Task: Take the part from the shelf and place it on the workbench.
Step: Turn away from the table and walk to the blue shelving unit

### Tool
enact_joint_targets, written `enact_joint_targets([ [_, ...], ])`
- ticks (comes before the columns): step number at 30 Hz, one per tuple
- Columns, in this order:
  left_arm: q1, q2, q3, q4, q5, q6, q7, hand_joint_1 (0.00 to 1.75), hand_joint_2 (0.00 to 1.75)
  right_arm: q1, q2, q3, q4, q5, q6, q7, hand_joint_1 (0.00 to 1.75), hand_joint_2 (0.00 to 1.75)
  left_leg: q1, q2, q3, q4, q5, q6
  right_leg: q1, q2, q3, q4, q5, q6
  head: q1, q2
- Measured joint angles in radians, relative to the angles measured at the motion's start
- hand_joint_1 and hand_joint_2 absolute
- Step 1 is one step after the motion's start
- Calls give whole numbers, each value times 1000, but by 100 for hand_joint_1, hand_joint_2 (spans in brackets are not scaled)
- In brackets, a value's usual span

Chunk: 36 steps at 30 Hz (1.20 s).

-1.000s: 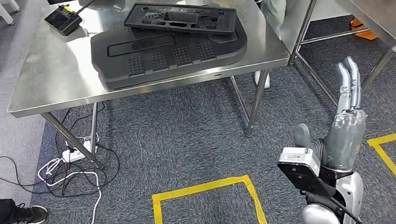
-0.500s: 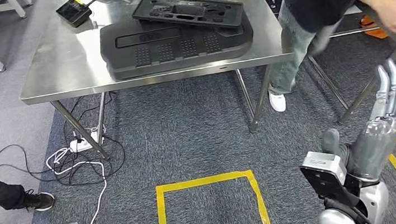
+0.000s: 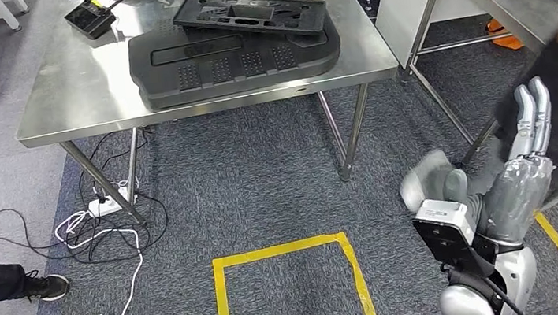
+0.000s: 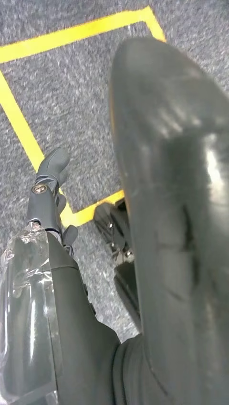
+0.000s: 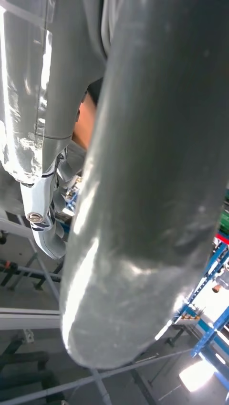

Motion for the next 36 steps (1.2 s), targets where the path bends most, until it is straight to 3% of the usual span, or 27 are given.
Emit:
enact_joint_targets([
  [2,0,0,0,0,0,-2,0,0,0,-5,-6,2,3,19,0,23,0,0,4,0,-7,-7,11,13,-2,1,-24,49,-40,11,5,0],
  [5,-2,0,0,0,-1,-6,-1,0,0,-8,-16,7,9,39,0,51,0,0,4,1,-27,-5,23,22,-7,2,-114,264,-162,23,21,0],
  [6,-1,0,0,0,-2,-6,-1,0,0,-8,-18,9,12,41,0,56,0,0,3,2,-34,-1,26,22,-8,1,-134,318,-181,25,25,0],
  [7,-1,0,0,0,-2,-6,-1,0,0,-8,-20,11,14,43,1,60,0,0,3,2,-40,3,27,21,-8,1,-135,335,-180,26,30,0],
  [8,-1,0,0,0,-2,-6,-1,0,0,-8,-23,14,16,43,1,63,0,0,3,1,-45,7,29,19,-9,1,-114,307,-160,25,34,0],
  [11,-1,0,0,0,-1,-6,-1,0,0,-14,-36,27,23,38,2,77,0,0,3,0,-52,12,35,10,-7,5,10,86,-66,16,48,0],
  [12,-1,0,0,0,0,-5,-1,0,0,-17,-40,30,25,41,6,85,0,0,1,0,-55,14,38,5,-6,6,36,33,-50,11,52,0],
  [14,-1,0,0,0,1,-3,-1,0,0,-20,-48,36,35,61,28,113,0,0,-3,2,-62,15,45,-6,-3,6,48,-7,-39,2,52,0],
  [16,-1,1,0,0,2,-3,-1,0,0,-24,-55,42,51,88,61,150,0,87,-2,2,-68,25,37,-17,-6,4,43,-14,-30,-9,43,0],
  [18,-1,1,0,0,1,-6,0,0,0,-30,-62,48,71,114,96,190,0,175,0,0,-101,104,-20,-28,-10,-1,35,-20,-18,-21,32,0],
  [20,0,1,0,0,0,-9,1,0,0,-33,-69,51,98,149,127,229,0,175,2,-1,-164,259,-104,-36,-9,-5,24,-18,-10,-27,19,0],
  [21,0,1,0,0,-1,-11,3,0,0,-33,-73,51,114,164,137,242,0,175,3,-1,-189,325,-132,-37,-9,-6,18,-17,-7,-28,15,0],
  [22,1,1,0,0,-1,-12,4,0,0,-33,-75,52,129,174,143,251,0,175,3,-1,-197,356,-140,-38,-8,-6,14,-16,-4,-28,13,0],
  [23,1,1,0,0,-1,-14,5,0,0,-33,-78,52,143,180,146,257,0,175,3,-1,-183,343,-127,-36,-8,-7,11,-16,-2,-27,10,0],
  [24,1,1,0,0,-1,-14,6,0,0,-34,-80,52,155,183,150,261,0,175,3,-1,-148,286,-98,-33,-8,-6,10,-15,0,-25,8,0],
  [26,-1,2,0,0,-2,-16,8,0,0,-36,-85,53,182,180,168,279,0,175,1,0,-56,121,-29,-22,-7,-6,10,-13,2,-20,2,0],
  [28,-4,2,0,0,-2,-18,13,0,0,-38,-91,54,220,155,186,301,0,175,-2,0,-9,18,4,-12,-4,-5,6,-9,5,-11,-1,0],
  [31,-4,2,-1,0,-2,-19,19,0,0,-43,-97,54,310,77,164,303,0,175,-1,-1,-11,-3,14,2,-4,-5,-1,-5,5,6,1,0],
  [33,-5,3,-1,0,-2,-18,20,0,0,-46,-99,55,389,-8,127,281,0,175,3,0,-18,-9,25,15,-6,-4,-25,46,-38,17,6,0],
  [36,-6,3,-1,1,0,-17,21,0,0,-48,-99,55,454,-89,92,252,0,175,3,0,-26,-9,31,23,-9,-3,-64,135,-102,25,16,0],
])
